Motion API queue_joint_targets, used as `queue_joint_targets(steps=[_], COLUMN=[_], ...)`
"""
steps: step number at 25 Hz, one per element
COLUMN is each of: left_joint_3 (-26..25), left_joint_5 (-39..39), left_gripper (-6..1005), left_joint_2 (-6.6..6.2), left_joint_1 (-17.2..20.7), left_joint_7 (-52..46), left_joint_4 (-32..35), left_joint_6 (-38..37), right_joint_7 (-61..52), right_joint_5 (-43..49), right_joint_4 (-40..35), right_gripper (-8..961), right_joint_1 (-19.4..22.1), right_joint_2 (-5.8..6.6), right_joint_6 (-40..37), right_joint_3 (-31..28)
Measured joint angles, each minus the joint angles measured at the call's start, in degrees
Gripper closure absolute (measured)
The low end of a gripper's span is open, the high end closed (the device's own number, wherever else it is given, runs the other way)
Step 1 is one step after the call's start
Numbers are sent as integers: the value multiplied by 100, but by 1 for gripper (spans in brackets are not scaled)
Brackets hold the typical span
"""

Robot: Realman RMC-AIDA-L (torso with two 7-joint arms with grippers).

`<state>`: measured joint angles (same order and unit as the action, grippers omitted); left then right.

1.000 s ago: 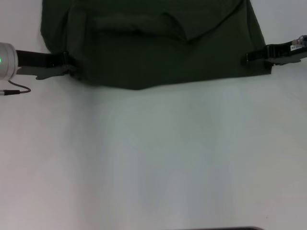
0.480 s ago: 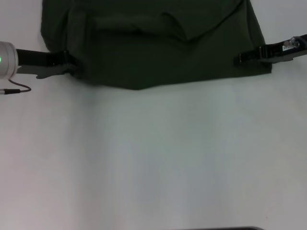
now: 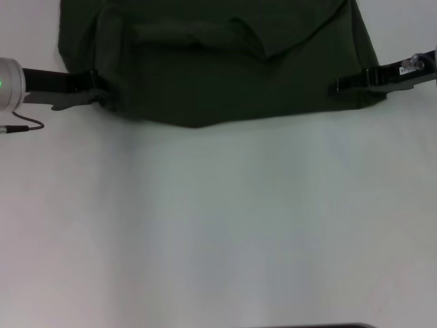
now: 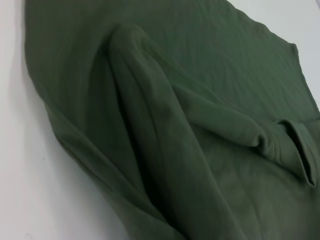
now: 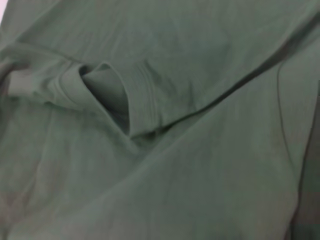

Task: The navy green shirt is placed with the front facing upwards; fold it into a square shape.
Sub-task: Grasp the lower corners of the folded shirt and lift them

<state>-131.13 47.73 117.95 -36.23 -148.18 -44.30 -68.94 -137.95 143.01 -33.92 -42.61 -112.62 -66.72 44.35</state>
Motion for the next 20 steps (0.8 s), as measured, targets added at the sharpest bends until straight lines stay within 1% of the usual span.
queue_joint_targets(steps=[3,6,15,20], left_joint_3=[4,6,9,9], left_joint_5=[0,0,-11,-18], left_gripper=[934,934,934,934], left_joint_2=[0,0,18,31], left_joint_1=[-7,-8,-25,-25], left_joint_7=[-10,-21,-27,-27], left_joint_4=[-3,-7,-9,-9], left_joint_6=[-3,-7,-24,-32], right_joint_7=[-13,40,145,147], right_joint_5=[111,113,60,-89], right_joint_4=[-20,-20,34,43], right_gripper=[55,56,57,58], right_joint_1=[38,78,58,44], right_joint_2=[37,45,-67,-75], right_joint_6=[21,57,182,108], right_joint_3=[-8,-28,-57,-58])
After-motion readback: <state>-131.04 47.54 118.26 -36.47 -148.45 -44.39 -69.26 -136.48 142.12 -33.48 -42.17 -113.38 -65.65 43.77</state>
